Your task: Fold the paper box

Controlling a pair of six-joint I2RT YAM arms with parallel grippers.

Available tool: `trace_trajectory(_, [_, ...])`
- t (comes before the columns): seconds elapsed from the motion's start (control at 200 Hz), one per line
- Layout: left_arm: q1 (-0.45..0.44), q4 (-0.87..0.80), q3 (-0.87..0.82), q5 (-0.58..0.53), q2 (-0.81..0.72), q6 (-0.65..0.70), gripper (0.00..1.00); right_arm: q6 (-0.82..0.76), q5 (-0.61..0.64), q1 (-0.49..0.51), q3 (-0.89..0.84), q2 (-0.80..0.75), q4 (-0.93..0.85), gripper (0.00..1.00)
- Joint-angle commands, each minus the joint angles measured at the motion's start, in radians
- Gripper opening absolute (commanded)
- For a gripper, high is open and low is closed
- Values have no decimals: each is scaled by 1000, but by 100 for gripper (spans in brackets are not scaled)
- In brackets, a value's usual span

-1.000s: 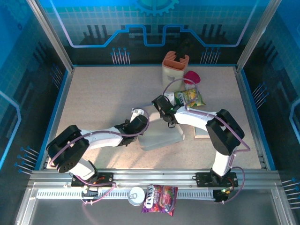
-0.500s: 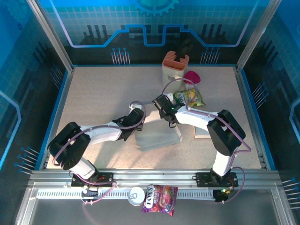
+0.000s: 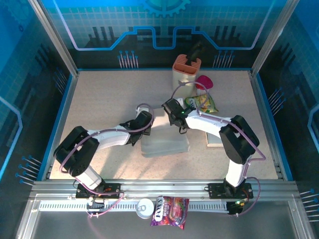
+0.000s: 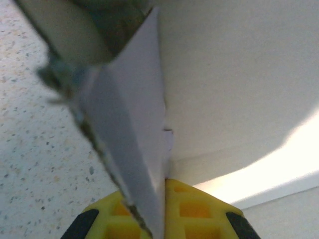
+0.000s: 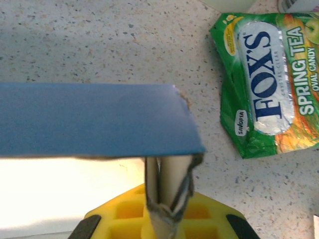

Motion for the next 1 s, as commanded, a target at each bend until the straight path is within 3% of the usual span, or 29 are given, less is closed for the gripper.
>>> trace_trajectory(0.0, [-45,-101,81,-112,22,-96,0,14,-67,28,36,37,-49,0])
trace_trajectory(0.205, [-102,-350,208,-298,116,-299,0,44,-68,43,50,45,-61,0])
trace_trajectory(0.32, [-103,-376,230,-297,155,-352,0,54,-55,50,52,47,-62,0])
trace_trajectory(0.445, [-103,-311,210,-272,134,-326,0,54,-56,51,39,43,-49,0])
trace_trajectory(0.645, [-99,-129,139,-186,48,-176,0,41,-55,51,24,33,-28,0])
trace_trajectory(0.775, [-67,-119,135,-90,27,-148,21,37,-63,49,23,37,-20,0])
trace_trajectory(0.905, [-41,-105,113,-48,-6,-131,29,32,-65,49,28,39,-23,0])
trace_trajectory(0.995, [-30,-107,113,-39,-21,-108,30,32,-68,45,31,39,-29,0])
